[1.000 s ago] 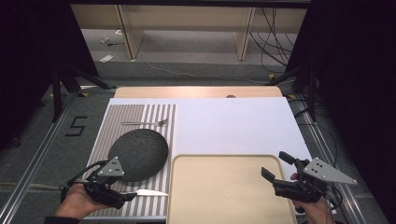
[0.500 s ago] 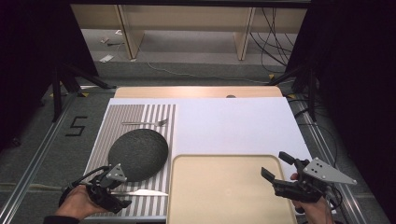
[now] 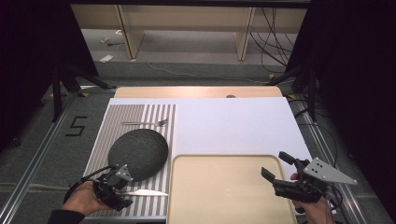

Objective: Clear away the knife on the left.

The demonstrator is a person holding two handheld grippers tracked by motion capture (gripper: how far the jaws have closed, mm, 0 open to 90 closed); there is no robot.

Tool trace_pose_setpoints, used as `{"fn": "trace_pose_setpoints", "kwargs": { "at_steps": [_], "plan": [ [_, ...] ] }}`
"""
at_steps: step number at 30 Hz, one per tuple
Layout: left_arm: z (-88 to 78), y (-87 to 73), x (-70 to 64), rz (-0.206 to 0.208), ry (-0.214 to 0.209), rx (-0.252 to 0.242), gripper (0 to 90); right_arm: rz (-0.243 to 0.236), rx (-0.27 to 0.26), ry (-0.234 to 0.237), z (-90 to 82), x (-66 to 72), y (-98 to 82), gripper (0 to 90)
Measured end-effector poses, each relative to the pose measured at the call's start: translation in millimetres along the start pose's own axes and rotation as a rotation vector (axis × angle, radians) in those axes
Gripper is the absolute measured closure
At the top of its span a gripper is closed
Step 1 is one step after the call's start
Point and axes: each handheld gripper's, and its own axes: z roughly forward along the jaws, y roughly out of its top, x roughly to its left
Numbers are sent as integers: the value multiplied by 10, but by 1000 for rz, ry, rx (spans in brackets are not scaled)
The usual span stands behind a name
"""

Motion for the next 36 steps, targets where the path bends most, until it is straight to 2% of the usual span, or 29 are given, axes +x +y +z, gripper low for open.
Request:
{"fn": "trace_pose_setpoints", "kwargs": {
  "at_steps": [7,11,18,20,22,24,26,31,36],
  "plan": [
    [27,61,10,29,-11,52,418,0,0,0,1,1,0,174],
    [43,88,12,33,10,91,454,2,1,2,2,0,0,174],
    [41,106,12,36,33,106,512,0,2,1,-2,3,0,175],
    [38,111,13,44,32,115,574,3,6,1,0,7,-1,176],
    [32,111,19,53,31,123,577,4,5,3,5,5,-2,177],
    [29,111,19,51,30,130,646,4,8,4,6,5,-2,177],
    [29,113,9,58,34,132,651,3,9,2,5,4,-3,178],
    [27,114,-28,142,28,134,715,4,16,-1,8,7,-4,180],
    [29,134,-46,172,20,150,770,3,15,-1,10,5,-5,180]
  ]
}}
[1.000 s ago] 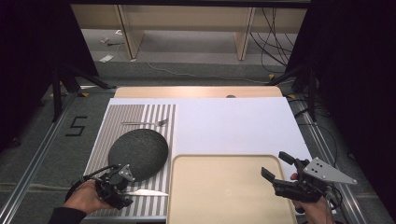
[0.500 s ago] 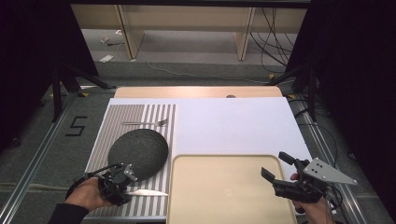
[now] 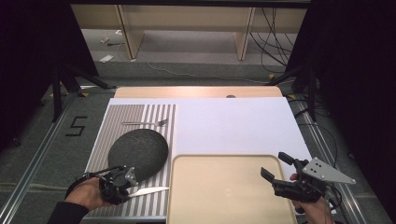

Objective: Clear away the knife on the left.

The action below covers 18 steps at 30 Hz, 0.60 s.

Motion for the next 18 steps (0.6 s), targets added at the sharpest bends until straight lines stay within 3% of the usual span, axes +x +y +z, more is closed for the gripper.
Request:
{"fn": "trace_pose_setpoints", "kwargs": {
  "at_steps": [6,12,18],
  "plan": [
    [1,24,-21,0,7,17,794,-3,0,-1,2,-1,-1,181],
    [-4,54,1,-55,-10,40,795,-4,0,-1,1,-2,-1,181],
    [-45,49,11,-118,-1,44,796,-1,0,-2,2,-3,-1,182]
  ]
}}
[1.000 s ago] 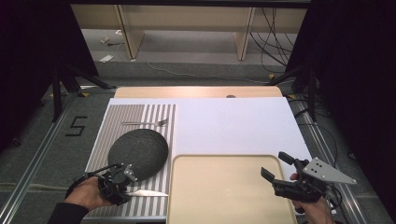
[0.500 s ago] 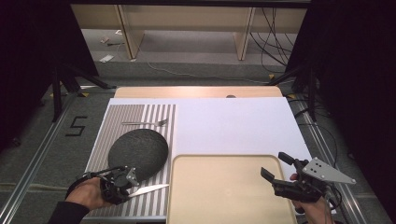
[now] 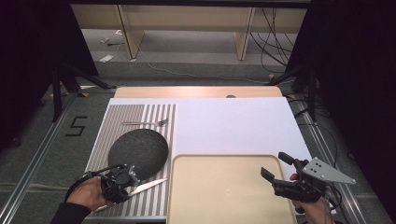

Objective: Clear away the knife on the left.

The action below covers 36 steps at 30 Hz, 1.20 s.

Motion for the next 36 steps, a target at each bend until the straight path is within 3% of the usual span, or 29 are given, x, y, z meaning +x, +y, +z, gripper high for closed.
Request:
{"fn": "trace_pose_setpoints", "kwargs": {
  "at_steps": [11,17,25,27,30,36],
  "plan": [
    [-154,41,-72,-22,5,-4,800,2,0,-1,0,-3,1,182],
    [-261,59,-86,-48,-2,-43,801,3,-1,-2,0,-5,1,183],
    [-485,174,-117,-84,-46,-170,800,4,-5,-1,-1,-8,5,183],
    [-549,232,-150,-108,-24,-225,800,3,-3,-1,-1,-8,5,183],
    [-647,331,-218,-110,-42,-298,800,6,-4,0,-2,-9,7,183],
    [-740,537,-374,-94,-91,-364,800,8,-3,-2,-7,-10,7,183]
  ]
}}
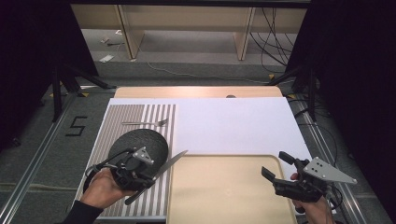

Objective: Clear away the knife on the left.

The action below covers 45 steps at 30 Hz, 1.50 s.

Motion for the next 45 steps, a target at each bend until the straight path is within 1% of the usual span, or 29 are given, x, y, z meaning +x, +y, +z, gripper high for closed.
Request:
{"fn": "trace_pose_setpoints", "kwargs": {
  "at_steps": [2,3,5,6,7,9,11,14,17,19,20,22,23,25,27,29,30,35,38,41,45],
  "plan": [
    [20,63,-53,3,-26,-2,800,-3,-1,1,3,4,-1,183],
    [32,94,-77,10,-31,-4,800,-6,-5,0,5,5,-2,183],
    [69,162,-119,8,-51,5,799,-4,-4,1,6,6,-1,183],
    [91,195,-136,5,-52,1,800,-3,-2,1,5,6,0,183],
    [116,231,-147,6,-65,8,800,-4,-2,1,4,5,0,183],
    [176,299,-178,20,-74,20,800,-3,-6,3,1,3,1,183],
    [242,365,-211,25,-91,35,800,1,-4,2,-5,-1,3,183],
    [337,442,-213,34,-135,50,800,2,-8,0,-8,-9,4,183],
    [410,498,-193,33,-137,55,800,2,-10,0,-14,-7,5,183],
    [437,520,-174,22,-147,46,800,6,-11,-1,-12,-9,4,183],
    [448,532,-166,20,-152,49,800,6,-12,-1,-12,-9,4,183],
    [471,547,-172,12,-150,47,800,4,-11,0,-15,-10,6,183],
    [481,556,-177,12,-156,53,800,4,-11,0,-16,-12,7,183],
    [500,571,-205,6,-161,49,800,6,-13,-1,-17,-14,5,183],
    [519,587,-227,-5,-186,51,800,4,-11,-2,-17,-15,6,183],
    [550,614,-265,-14,-207,61,800,-1,-11,-1,-15,-12,7,183],
    [567,625,-281,-10,-210,65,800,1,-9,-1,-16,-9,7,183],
    [690,684,-346,-13,-236,87,800,0,-12,1,-17,-13,8,183],
    [784,711,-378,-13,-250,111,800,1,-10,1,-20,-15,8,183],
    [879,729,-401,-28,-288,145,800,-1,-12,3,-16,-10,7,183],
    [985,722,-416,-53,-337,136,800,-1,-13,1,-17,-10,7,183]
  ]
}}
